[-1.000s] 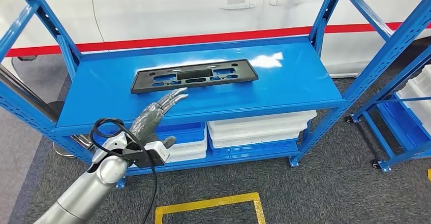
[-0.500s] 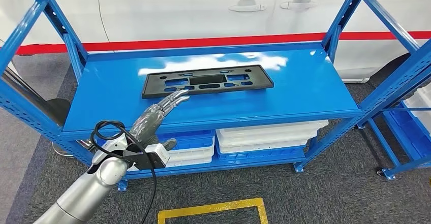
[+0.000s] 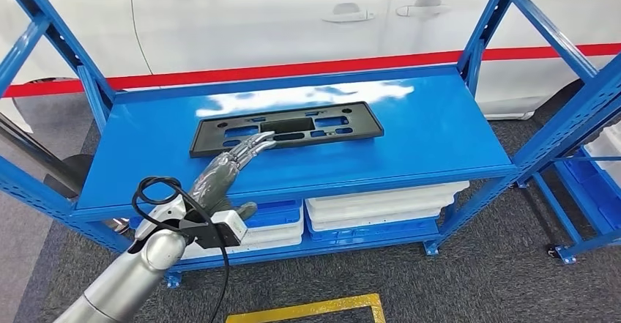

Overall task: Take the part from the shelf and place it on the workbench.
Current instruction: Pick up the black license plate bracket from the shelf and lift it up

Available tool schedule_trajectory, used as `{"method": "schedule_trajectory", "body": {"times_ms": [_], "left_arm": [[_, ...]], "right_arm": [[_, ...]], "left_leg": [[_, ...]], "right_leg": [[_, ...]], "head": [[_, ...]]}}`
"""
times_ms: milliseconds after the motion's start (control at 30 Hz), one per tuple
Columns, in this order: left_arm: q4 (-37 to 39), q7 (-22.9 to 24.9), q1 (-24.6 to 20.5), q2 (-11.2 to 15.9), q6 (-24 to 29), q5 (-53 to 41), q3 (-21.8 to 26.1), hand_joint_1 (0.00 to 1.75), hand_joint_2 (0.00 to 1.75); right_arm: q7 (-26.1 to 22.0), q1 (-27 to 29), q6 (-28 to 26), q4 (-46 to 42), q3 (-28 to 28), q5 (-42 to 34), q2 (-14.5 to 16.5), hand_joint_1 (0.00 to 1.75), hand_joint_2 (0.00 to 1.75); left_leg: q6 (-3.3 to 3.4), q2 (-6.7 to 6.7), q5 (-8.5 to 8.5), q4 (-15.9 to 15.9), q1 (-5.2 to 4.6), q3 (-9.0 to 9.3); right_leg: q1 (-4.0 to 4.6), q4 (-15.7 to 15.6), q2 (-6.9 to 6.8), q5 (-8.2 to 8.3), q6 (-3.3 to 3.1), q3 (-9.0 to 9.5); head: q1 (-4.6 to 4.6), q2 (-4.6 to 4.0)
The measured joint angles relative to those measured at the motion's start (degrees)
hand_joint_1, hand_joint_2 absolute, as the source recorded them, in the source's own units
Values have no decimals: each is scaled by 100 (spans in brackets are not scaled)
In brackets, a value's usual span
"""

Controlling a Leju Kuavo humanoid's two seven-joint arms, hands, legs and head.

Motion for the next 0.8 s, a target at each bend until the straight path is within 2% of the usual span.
{"method": "schedule_trajectory", "body": {"times_ms": [33, 67, 100, 233, 267, 300, 367, 400, 433, 467, 533, 567, 600, 633, 733, 800], "left_arm": [[-5, 2, -2, 1, 2, -2, 0, 0, 0], [-14, 3, -3, 2, 5, -6, 0, 0, 0], [-22, 3, -1, 3, 8, -13, -1, 0, 0], [-57, 5, 3, 10, 12, -38, -4, 0, 0], [-69, 5, -3, 9, 12, -39, -4, 0, 0], [-79, 5, -5, 9, 12, -40, -4, 0, 0], [-81, 6, 1, 9, 12, -40, -6, 0, 0], [-81, 7, 10, 9, 11, -40, -8, 0, 0], [-81, 9, 16, 9, 11, -40, -12, 0, 0], [-81, 12, 20, 9, 11, -42, -15, 0, 0], [-84, 20, 21, 9, 11, -49, -20, 0, 0], [-88, 25, 19, 9, 11, -52, -21, 0, 0], [-93, 29, 18, 10, 11, -55, -22, 0, 0], [-98, 33, 19, 10, 12, -56, -25, 0, 0], [-116, 39, 21, 11, 15, -58, -33, 0, 0], [-125, 45, 14, 13, 16, -59, -35, 0, 0]], "right_arm": [[0, 2, 0, 0, 0, 0, 1, 0, 0], [-1, 0, 0, 0, 0, 0, 2, 0, 0], [-2, -3, 0, 0, 0, -1, 3, 0, 0], [-4, -20, 2, 0, 2, -1, 8, 0, 0], [-4, -23, 2, 0, 2, -1, 9, 0, 0], [-5, -23, 2, 0, 2, -1, 10, 0, 0], [-5, -19, 1, 0, 2, -1, 11, 0, 0], [-5, -13, 1, 0, 2, -1, 11, 0, 0], [-5, -6, 1, 0, 2, -1, 11, 0, 0], [-4, 0, 2, 0, 2, -1, 11, 0, 0], [-5, 4, 2, 0, 2, -4, 10, 0, 0], [-5, 2, 2, 0, 1, -7, 9, 0, 0], [-6, -3, 2, 0, 1, -10, 9, 0, 0], [-7, -8, 2, 0, 1, -12, 9, 0, 0], [-7, -7, 2, 0, 1, -14, 10, 0, 0], [-9, 1, 2, 0, 2, -14, 11, 0, 0]], "left_leg": [[2, 4, 176, -364, -2, 152], [23, 3, 282, -649, -6, 275], [48, -1, 309, -811, -14, 343], [190, -22, 275, -914, -18, 394], [225, -20, 276, -935, -5, 414], [253, -15, 270, -949, 1, 430], [284, -9, 247, -951, -3, 441], [288, -10, 234, -950, -5, 450], [285, -13, 217, -950, -5, 467], [279, -18, 197, -949, -5, 497], [251, -24, 143, -949, -7, 575], [226, -26, 115, -944, -18, 601], [198, -26, 96, -945, -27, 614], [168, -25, 82, -951, -36, 619], [70, -18, 17, -939, -38, 635], [24, -12, -199, -563, -36, 480]], "right_leg": [[4, 32, 4, -44, 33, 20], [7, 60, 8, -80, 66, 24], [15, 81, 10, -103, 99, 19], [-5, 152, 1, -184, 219, -5], [-15, 325, -1, -283, 248, -87], [-27, 641, -2, -434, 276, -253], [-36, 1395, -3, -722, 316, -694], [-39, 1654, -3, -760, 326, -873], [-41, 1693, -4, -672, 328, -944], [-43, 1534, -4, -482, 321, -913], [-40, 794, -5, -11, 284, -609], [-26, 448, -3, 124, 256, -458], [-12, 233, 0, 175, 229, -365], [4, 149, 4, 154, 202, -329], [-8, 89, 9, 129, 112, -278], [-32, 43, 1, 117, 41, -216]], "head": [[1, 0], [1, 0], [1, 0], [2, 0], [2, 0], [2, 0], [2, 0], [2, 0], [2, 0], [2, 0], [2, 0], [2, 0], [1, 0], [1, 0], [1, 0], [0, 0]]}}
